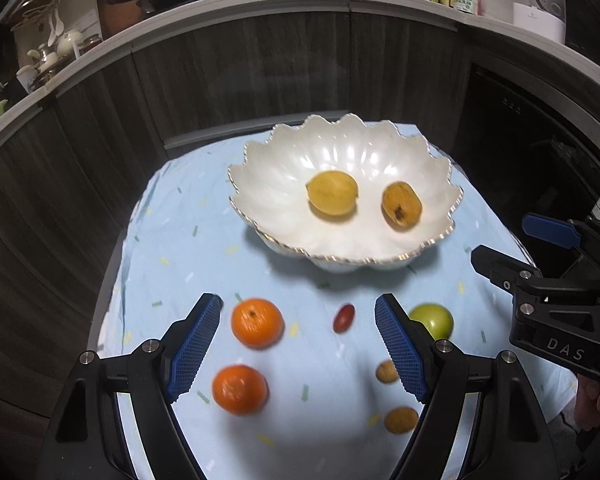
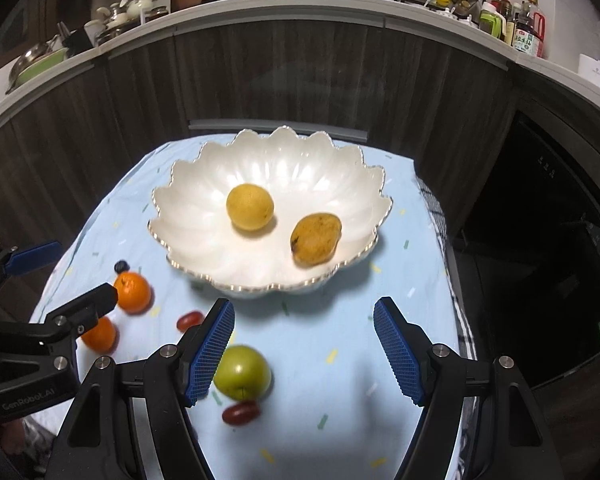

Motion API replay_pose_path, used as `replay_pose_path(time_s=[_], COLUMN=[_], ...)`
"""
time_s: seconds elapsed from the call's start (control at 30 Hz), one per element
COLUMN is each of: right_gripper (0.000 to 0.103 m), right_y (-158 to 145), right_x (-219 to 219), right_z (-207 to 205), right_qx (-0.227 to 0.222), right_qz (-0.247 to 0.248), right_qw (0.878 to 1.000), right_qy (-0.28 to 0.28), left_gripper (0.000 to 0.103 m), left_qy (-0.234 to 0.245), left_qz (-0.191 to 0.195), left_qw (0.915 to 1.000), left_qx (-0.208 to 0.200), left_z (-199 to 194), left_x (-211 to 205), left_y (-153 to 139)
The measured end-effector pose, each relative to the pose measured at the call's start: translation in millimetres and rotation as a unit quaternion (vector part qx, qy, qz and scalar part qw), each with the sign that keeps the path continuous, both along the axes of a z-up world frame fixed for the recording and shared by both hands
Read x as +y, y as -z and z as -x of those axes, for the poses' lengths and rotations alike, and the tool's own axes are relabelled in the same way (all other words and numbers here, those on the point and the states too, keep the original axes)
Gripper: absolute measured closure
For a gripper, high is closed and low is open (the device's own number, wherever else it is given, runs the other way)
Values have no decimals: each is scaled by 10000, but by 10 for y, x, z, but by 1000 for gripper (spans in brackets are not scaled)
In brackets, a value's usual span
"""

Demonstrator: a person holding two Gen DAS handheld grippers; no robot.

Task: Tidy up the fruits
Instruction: 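Withdraw both tools from the bowl toward the remaining fruits, then grasp small brown round fruit with left tool while right tool grasps a red date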

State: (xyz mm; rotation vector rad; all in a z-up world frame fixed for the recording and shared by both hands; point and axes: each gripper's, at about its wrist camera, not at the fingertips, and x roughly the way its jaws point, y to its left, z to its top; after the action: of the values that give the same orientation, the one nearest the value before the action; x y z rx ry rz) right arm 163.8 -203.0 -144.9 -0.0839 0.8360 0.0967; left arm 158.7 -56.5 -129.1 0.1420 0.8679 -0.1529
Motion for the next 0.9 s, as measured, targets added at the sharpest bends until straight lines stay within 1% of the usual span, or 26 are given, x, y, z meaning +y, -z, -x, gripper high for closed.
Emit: replay_pose_path(time_s=[0.17,0.33,0.47,0.77,0.9], right_gripper=[30,30,30,30,31], right_y=[101,226,309,472,558], right_x=[-15,-7,2,3,10], right_z=[127,242,331,434,430], right_qx=[108,236,308,424,510], right_qz=[15,46,81,43,22], right_qw=[9999,9993,9983,9945,9931], right_qy=[-127,-291,-485,-956,-1053], left_gripper=[23,23,23,24,24], left_qy=[164,422,663,1132,1202], left_qz=[-26,-96,-189,-242,-216], left_qw=[9999,9990,9975,9929,9919], left_qx=[47,140,140,257,349], left_z=[160,295,420,624,643], left_x=[-64,-151,-248,-432,-452], left_y=[66,160,219,384,461])
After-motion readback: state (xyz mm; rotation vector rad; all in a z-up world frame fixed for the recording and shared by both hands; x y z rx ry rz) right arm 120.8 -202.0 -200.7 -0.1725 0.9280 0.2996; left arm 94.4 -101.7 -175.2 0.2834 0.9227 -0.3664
